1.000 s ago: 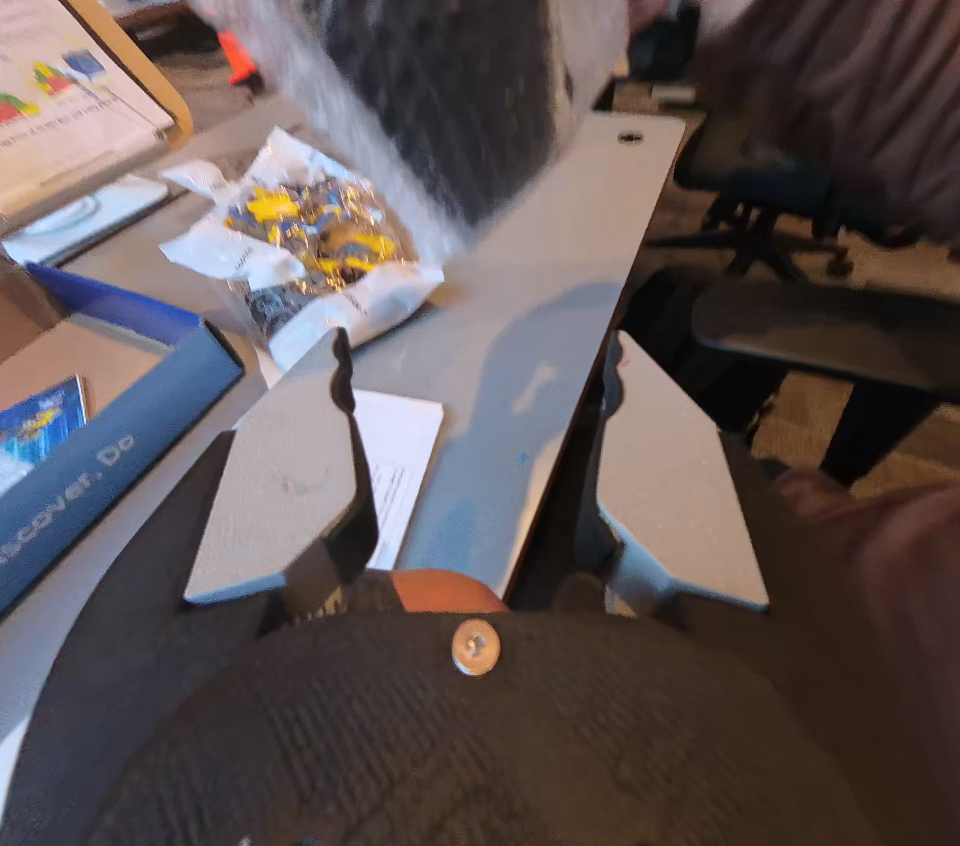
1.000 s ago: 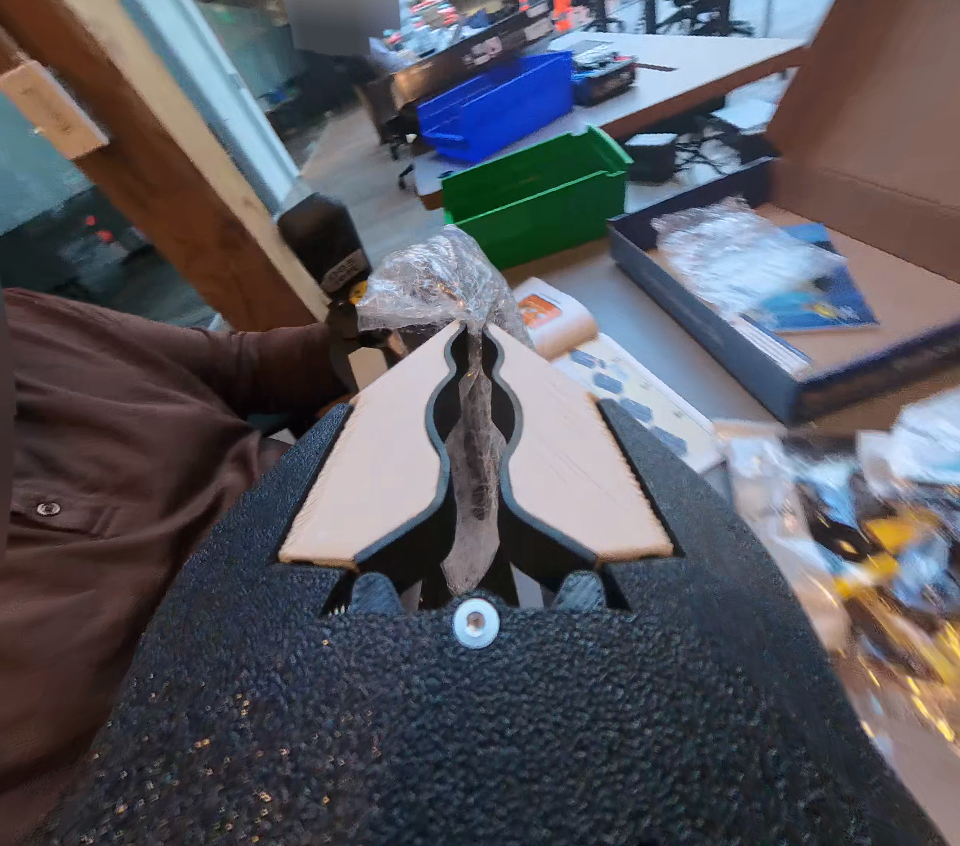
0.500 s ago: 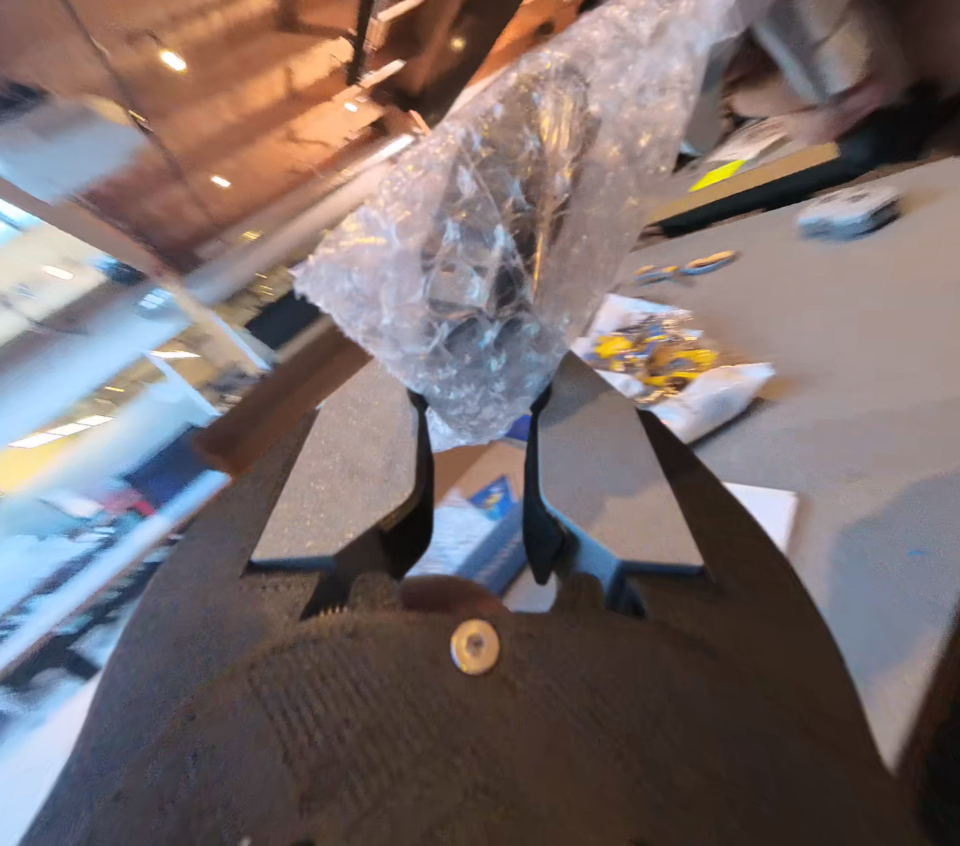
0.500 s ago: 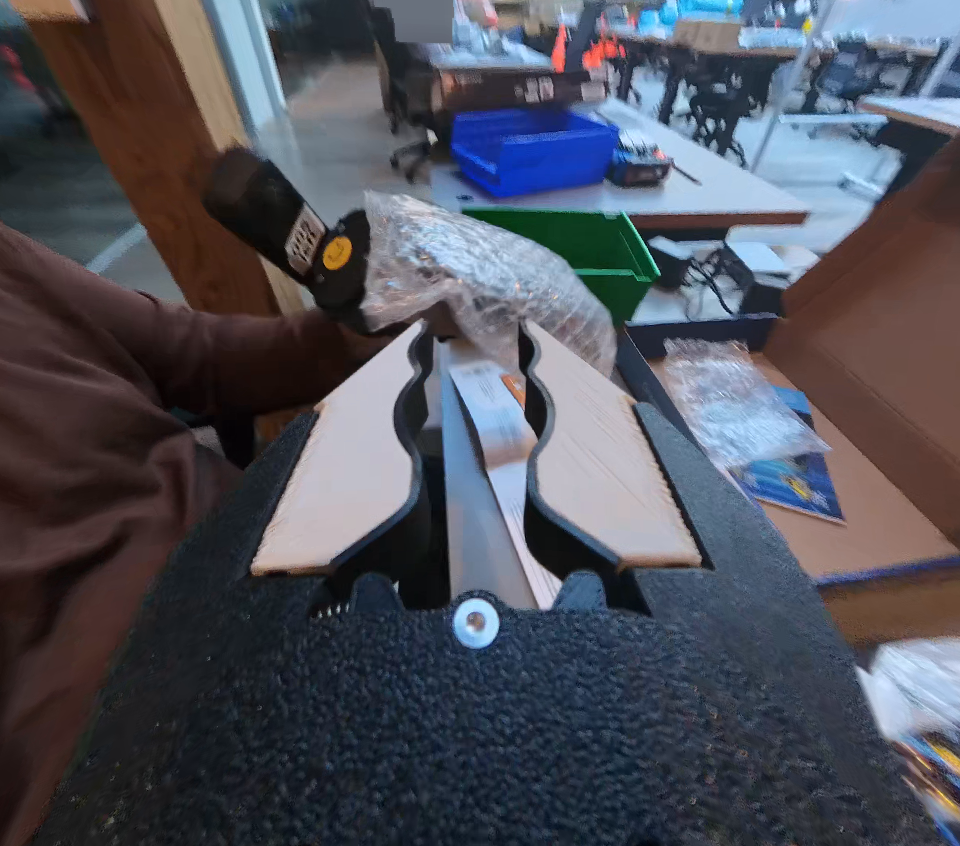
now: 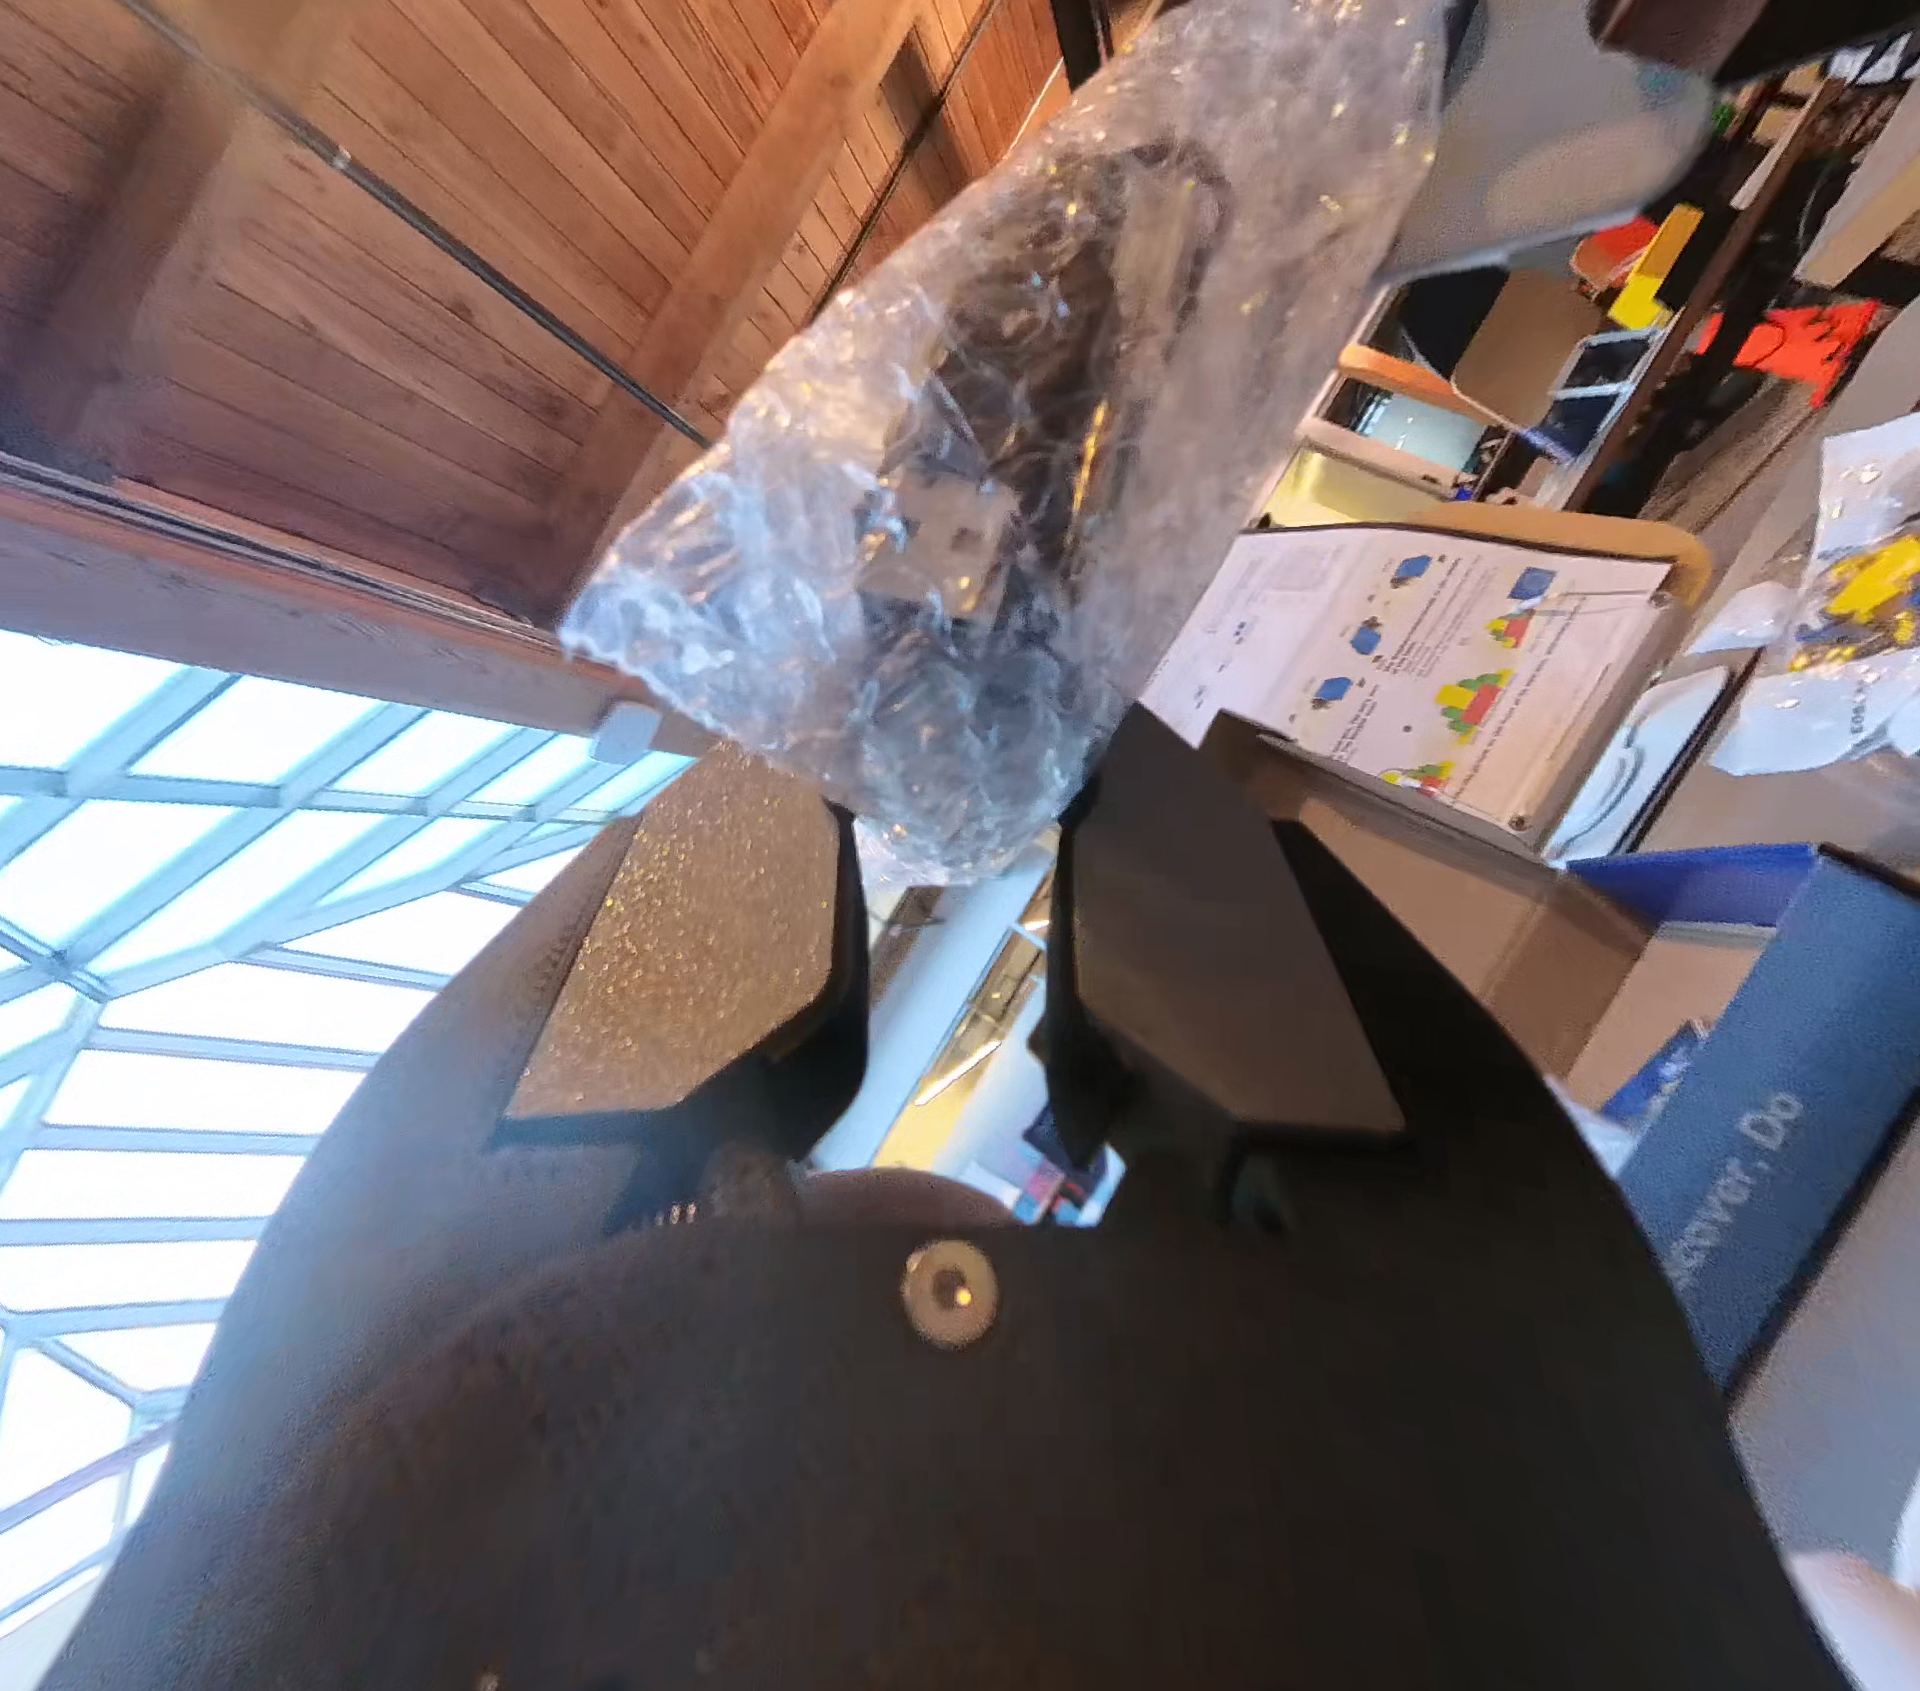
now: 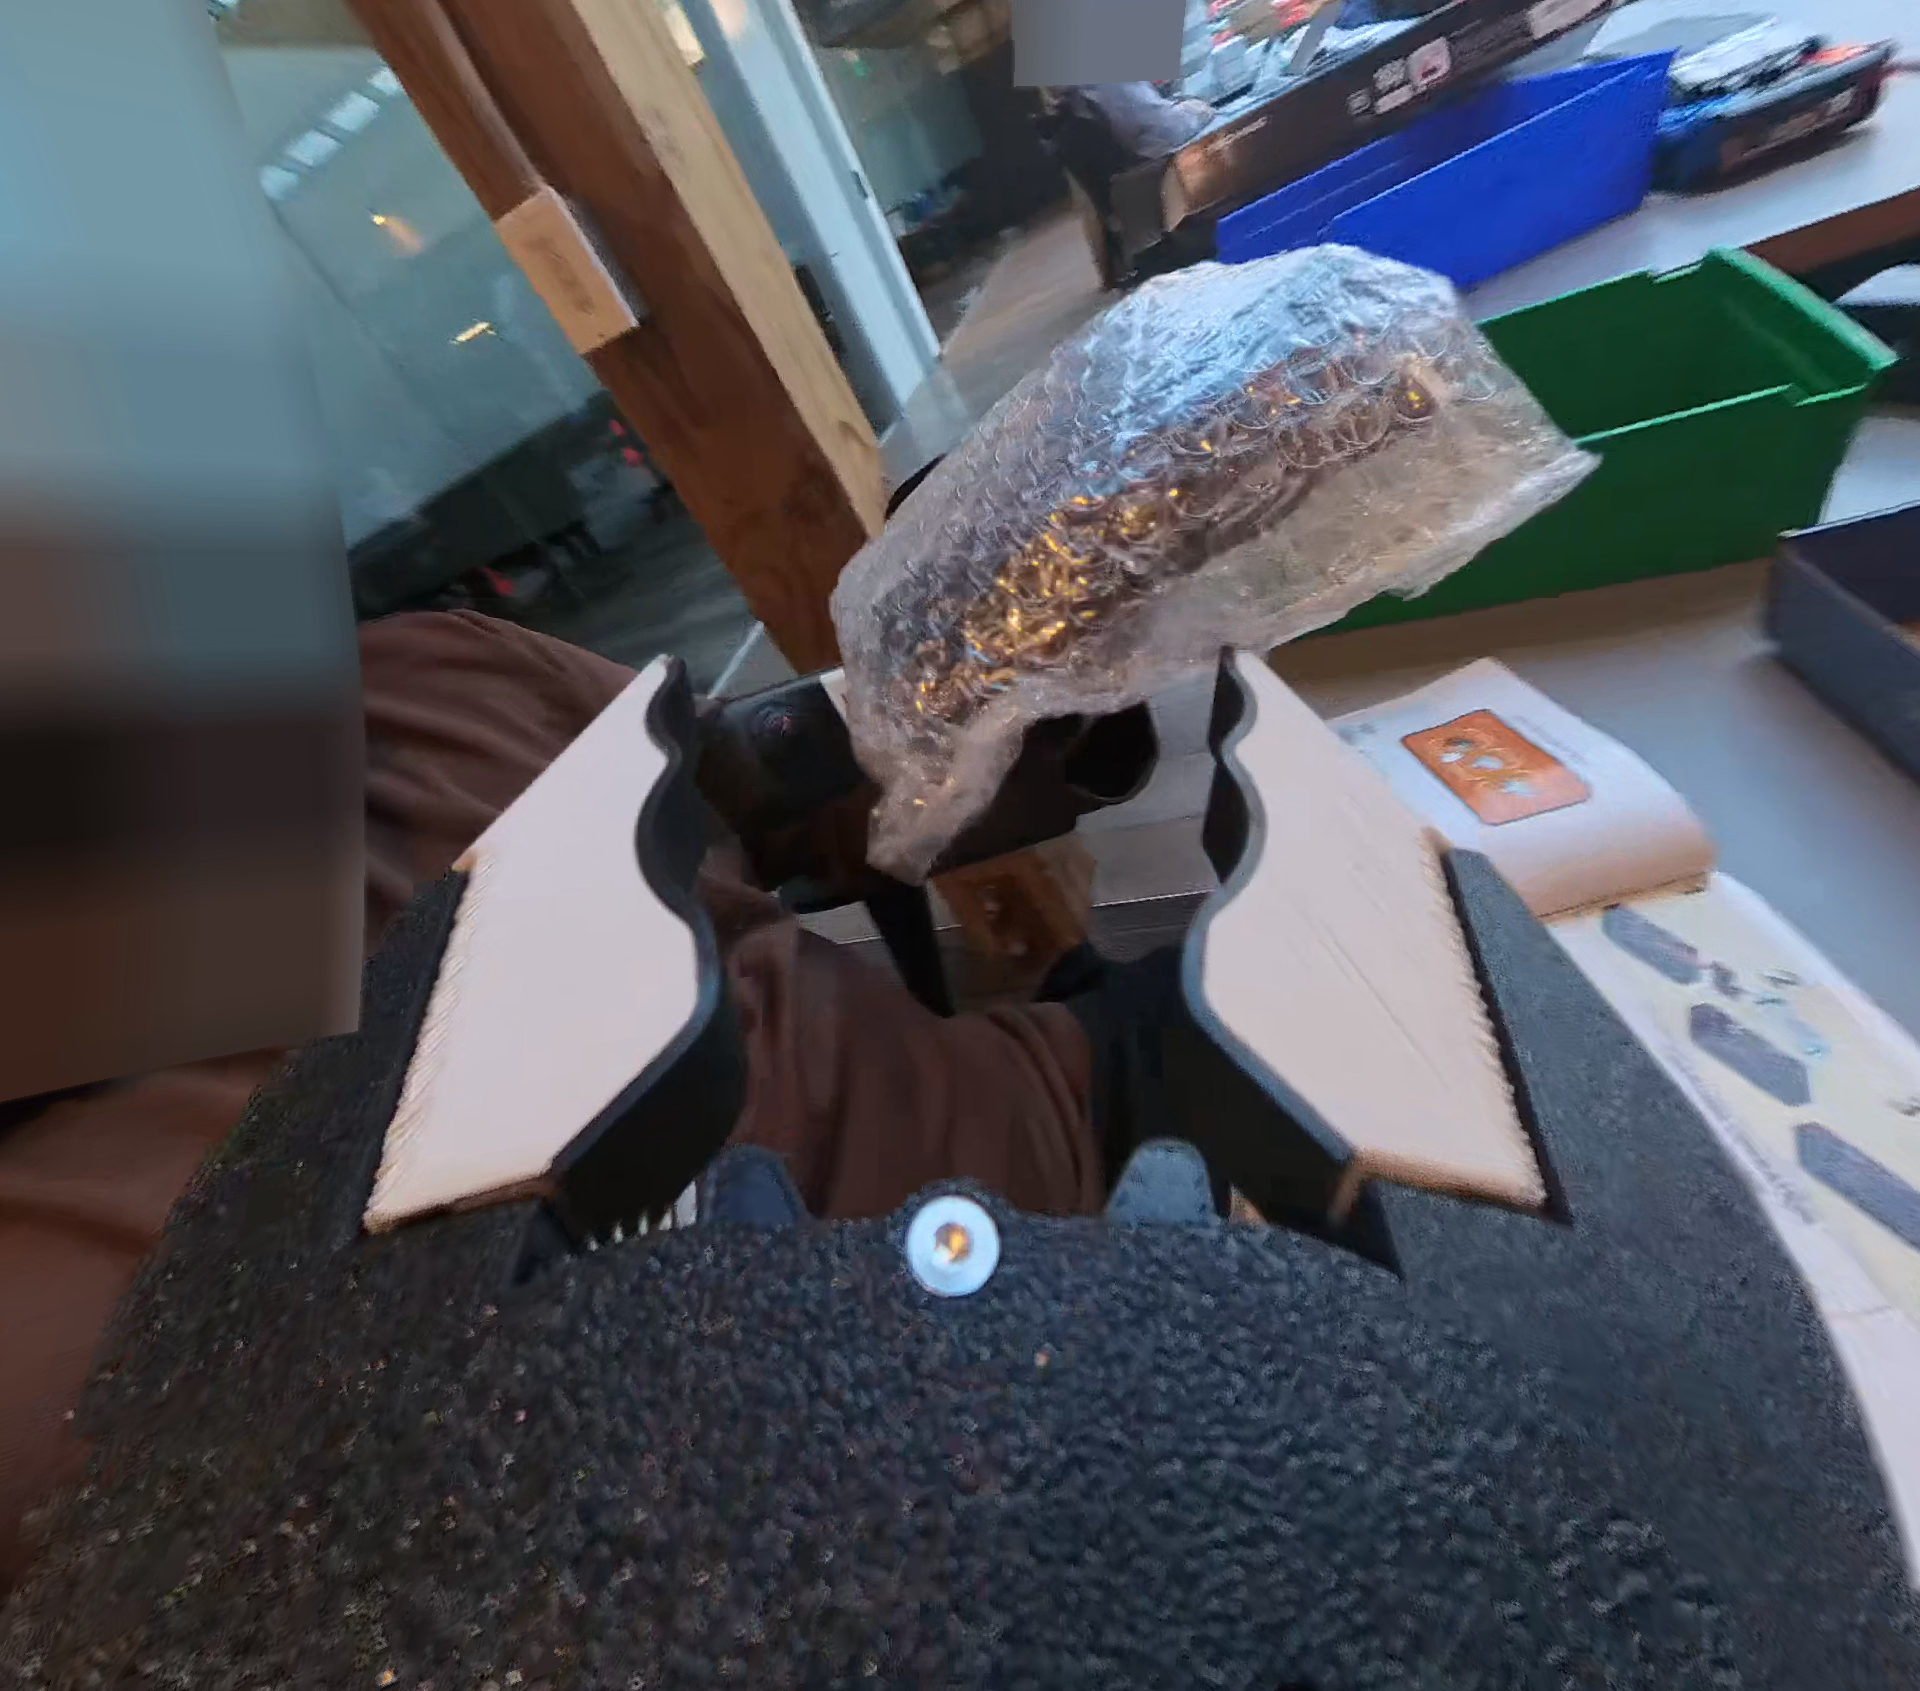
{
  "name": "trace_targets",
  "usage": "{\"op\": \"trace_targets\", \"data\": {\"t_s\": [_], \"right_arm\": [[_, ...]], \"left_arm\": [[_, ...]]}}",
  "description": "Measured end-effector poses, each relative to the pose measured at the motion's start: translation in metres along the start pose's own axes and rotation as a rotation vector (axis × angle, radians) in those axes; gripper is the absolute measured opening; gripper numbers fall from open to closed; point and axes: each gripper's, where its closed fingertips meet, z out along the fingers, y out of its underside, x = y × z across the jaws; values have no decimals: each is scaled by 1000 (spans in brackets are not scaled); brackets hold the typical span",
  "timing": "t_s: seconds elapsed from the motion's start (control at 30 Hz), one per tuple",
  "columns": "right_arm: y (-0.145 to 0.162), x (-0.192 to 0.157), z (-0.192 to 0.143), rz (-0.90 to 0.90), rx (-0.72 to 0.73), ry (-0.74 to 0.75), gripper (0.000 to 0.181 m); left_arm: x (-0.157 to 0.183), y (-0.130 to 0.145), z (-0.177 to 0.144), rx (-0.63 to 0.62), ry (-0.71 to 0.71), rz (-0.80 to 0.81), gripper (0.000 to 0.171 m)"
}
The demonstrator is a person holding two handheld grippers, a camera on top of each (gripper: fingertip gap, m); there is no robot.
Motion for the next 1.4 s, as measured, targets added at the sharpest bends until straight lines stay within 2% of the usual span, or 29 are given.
{"op": "trace_targets", "data": {"t_s": [0.07, 0.13, 0.2, 0.27, 0.3, 0.4, 0.53, 0.6, 0.63, 0.7, 0.77, 0.83, 0.97, 1.1, 1.27, 1.4], "right_arm": [[0, 4, -2, 11, -1, -7, 84], [-10, 6, -11, -45, 49, 17, 85], [-22, 8, -20, -122, 96, 77, 82], [-25, 23, -26, -212, 85, 225, 75], [-25, 34, -30, -264, 67, 323, 72], [-23, 51, -32, -399, 1, 504, 80], [-7, 52, -19, -511, -126, 551, 82], [-7, 55, -18, -563, -143, 602, 80], [-9, 55, -17, -587, -137, 613, 74], [-14, 46, -13, -636, -100, 594, 51], [-20, 36, -12, -677, -52, 559, 23], [-24, 37, -17, -678, -35, 574, 6], [-26, 44, -23, -568, -15, 564, 3], [-28, 45, -29, -480, 17, 530, 3], [-23, 57, -48, -526, -84, 675, 2], [-7, 74, -52, -572, -231, 775, 3]], "left_arm": [[1, 2, 0, -1, 21, -84, 31], [0, 8, 3, -19, 59, -238, 30], [8, 17, 8, -85, 183, -548, 30], [15, 21, 11, -126, 285, -856, 31], [21, 19, 11, -132, 350, -949, 30], [34, 16, 9, -171, 488, -1096, 31], [30, 3, 8, -131, 587, -1417, 31], [30, -4, 6, -111, 639, -1547, 31], [29, -5, 6, -105, 647, -1603, 31], [29, -6, 7, -104, 650, -1682, 31], [33, -5, 7, -122, 664, -1712, 31], [37, -4, 6, -140, 687, -1727, 32], [43, -1, 6, -155, 727, -1736, 35], [34, 9, 7, -136, 724, -1722, 53], [30, 27, -5, -215, 741, -1456, 72], [32, 28, -11, -247, 728, -1267, 72]]}}
